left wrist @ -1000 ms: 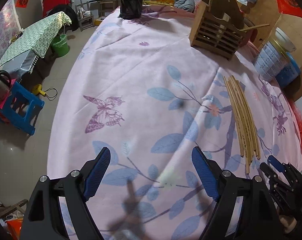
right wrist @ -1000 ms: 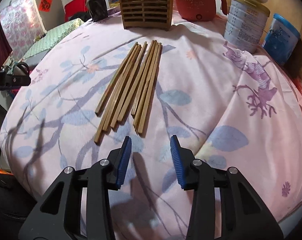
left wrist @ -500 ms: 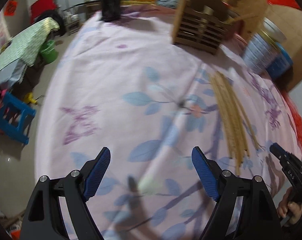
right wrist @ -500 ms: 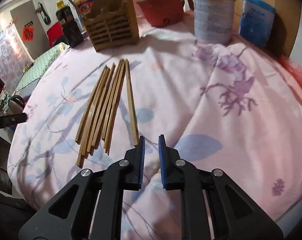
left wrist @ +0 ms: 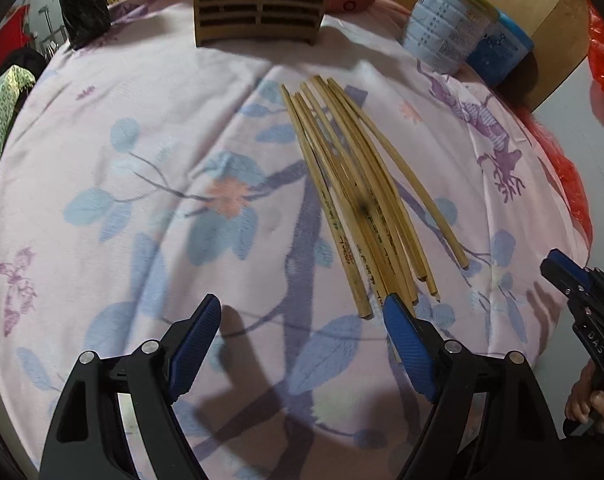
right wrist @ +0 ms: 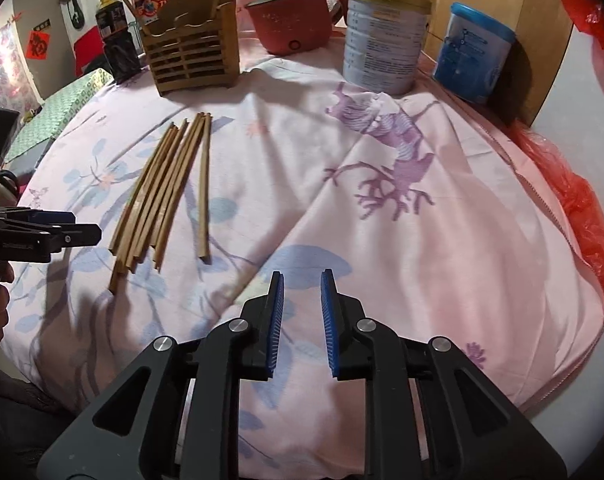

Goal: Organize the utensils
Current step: 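Move both open tools back to the chopstick bundle, then grasp one chopstick with the left tool while the right tool grasps another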

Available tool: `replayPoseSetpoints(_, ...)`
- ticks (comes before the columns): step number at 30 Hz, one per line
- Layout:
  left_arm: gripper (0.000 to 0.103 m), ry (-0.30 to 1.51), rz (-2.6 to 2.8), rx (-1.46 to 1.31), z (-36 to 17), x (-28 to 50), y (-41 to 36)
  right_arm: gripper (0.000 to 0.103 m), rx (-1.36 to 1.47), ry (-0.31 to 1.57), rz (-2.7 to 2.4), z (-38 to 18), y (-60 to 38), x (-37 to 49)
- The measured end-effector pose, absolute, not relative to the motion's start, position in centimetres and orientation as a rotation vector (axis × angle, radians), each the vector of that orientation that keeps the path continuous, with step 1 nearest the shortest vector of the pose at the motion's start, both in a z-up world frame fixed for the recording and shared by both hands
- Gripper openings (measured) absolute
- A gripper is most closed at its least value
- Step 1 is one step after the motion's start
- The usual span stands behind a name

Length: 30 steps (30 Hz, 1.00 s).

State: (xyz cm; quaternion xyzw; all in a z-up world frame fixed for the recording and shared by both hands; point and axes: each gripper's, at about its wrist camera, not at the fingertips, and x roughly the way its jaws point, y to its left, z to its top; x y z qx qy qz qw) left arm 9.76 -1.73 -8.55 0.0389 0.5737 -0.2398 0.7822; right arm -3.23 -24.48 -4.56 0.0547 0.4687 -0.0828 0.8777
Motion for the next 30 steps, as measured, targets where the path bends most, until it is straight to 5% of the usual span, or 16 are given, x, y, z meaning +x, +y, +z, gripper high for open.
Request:
replayPoseSetpoints(15,0.087,1.242,-0.244,0.181,-9.5,11.4,0.2,0.025,0.096,0.97,-0.095,-4.8,-23.9,-1.7)
replayPoseSetpoints(20,0.064,1.246,-0.247,0.066,-8.7,11.1,3.9,0.026,0.087,0.974,0.017,-5.6,-21.7,0.2)
replayPoseSetpoints(27,0.051,1.21,-0.355,0.053,-8.4,10.7,2.0,0.026,0.045,0.97,0.041,-5.4,-21.0,0.5)
replayPoseSetpoints(30,0.029,1.169,-0.373,0.062,-8.3,10.4,1.2,0.026,0.06,0.972,-0.001,-5.3,-22.3,-0.1)
